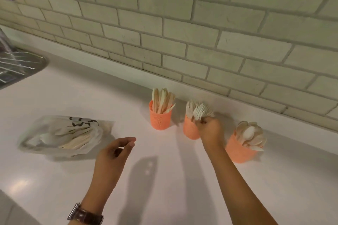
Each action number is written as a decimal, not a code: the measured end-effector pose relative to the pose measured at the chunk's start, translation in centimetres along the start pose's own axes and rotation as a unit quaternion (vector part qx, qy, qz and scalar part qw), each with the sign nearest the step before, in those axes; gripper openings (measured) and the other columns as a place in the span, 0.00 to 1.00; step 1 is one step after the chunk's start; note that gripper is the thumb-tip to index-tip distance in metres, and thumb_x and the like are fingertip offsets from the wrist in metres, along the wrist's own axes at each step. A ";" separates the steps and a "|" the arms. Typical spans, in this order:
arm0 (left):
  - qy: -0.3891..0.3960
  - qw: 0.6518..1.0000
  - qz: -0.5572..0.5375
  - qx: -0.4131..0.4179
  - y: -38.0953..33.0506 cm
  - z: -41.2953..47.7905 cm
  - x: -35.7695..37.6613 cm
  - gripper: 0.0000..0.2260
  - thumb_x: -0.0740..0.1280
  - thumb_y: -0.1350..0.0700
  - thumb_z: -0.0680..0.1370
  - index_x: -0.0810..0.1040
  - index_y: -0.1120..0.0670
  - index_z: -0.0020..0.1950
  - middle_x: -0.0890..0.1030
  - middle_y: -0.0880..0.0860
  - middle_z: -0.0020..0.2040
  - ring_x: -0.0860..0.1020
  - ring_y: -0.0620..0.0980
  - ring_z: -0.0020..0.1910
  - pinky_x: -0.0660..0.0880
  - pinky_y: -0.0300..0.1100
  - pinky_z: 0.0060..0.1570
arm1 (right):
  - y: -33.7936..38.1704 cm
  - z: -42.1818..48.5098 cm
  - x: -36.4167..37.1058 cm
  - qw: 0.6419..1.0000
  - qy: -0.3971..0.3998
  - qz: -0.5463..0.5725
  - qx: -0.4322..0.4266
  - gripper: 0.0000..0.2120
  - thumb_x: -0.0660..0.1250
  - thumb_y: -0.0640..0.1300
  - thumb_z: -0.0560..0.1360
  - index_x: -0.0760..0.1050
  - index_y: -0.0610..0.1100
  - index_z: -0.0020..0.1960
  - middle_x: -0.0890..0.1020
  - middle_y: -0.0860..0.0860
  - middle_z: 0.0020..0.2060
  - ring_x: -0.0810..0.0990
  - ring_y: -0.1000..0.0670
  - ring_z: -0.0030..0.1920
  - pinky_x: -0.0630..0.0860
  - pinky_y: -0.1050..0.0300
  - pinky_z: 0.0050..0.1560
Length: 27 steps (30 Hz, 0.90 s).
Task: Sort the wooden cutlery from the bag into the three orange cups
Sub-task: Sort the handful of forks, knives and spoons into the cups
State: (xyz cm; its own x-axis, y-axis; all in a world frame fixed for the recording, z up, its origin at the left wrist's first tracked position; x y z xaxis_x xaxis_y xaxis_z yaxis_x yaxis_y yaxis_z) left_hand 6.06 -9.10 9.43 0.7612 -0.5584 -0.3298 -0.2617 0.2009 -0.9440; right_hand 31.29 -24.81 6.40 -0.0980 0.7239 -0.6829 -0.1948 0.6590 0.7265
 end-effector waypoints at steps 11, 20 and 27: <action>-0.085 0.994 0.064 0.010 3.3 0.8 -8.5 0.06 0.68 0.57 0.75 0.82 0.46 0.44 0.83 0.46 0.43 0.79 0.44 0.41 0.69 0.22 0.34 | 4.1 -8.3 -1.5 0.989 -0.020 0.034 -0.140 0.15 0.74 0.44 0.69 0.79 0.45 0.55 0.80 0.52 0.44 0.76 0.51 0.43 0.73 0.61 0.46; -0.137 0.928 0.313 0.151 7.8 9.2 -18.7 0.10 0.74 0.64 0.69 0.84 0.50 0.43 0.78 0.57 0.56 0.73 0.62 0.54 0.63 0.44 0.53 | 9.4 -17.2 10.3 0.972 0.152 0.160 -0.084 0.08 0.73 0.42 0.70 0.81 0.54 0.44 0.80 0.60 0.43 0.74 0.55 0.33 0.72 0.69 0.37; -0.016 0.944 0.301 0.135 12.1 13.5 -23.2 0.13 0.76 0.62 0.66 0.83 0.46 0.45 0.74 0.54 0.57 0.76 0.54 0.44 0.68 0.40 0.48 | 17.8 -20.1 18.8 0.950 0.211 0.159 -0.164 0.06 0.67 0.41 0.74 0.82 0.46 0.47 0.81 0.58 0.42 0.80 0.57 0.45 0.75 0.70 0.45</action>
State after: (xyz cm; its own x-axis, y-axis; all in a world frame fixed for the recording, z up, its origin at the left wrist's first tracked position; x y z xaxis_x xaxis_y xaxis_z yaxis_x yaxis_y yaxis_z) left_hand -6.73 17.14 5.70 0.5416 -0.2529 -0.8017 -0.4955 0.6744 -0.5474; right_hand 6.33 -3.62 4.94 -0.5722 0.6841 -0.4523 -0.3772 0.2702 0.8858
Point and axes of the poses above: each hand's wrist, its own z-axis towards the middle knuckle, its own x-axis out of the palm, y = z × x, the point moved 3 cm from there along z, towards the middle knuckle
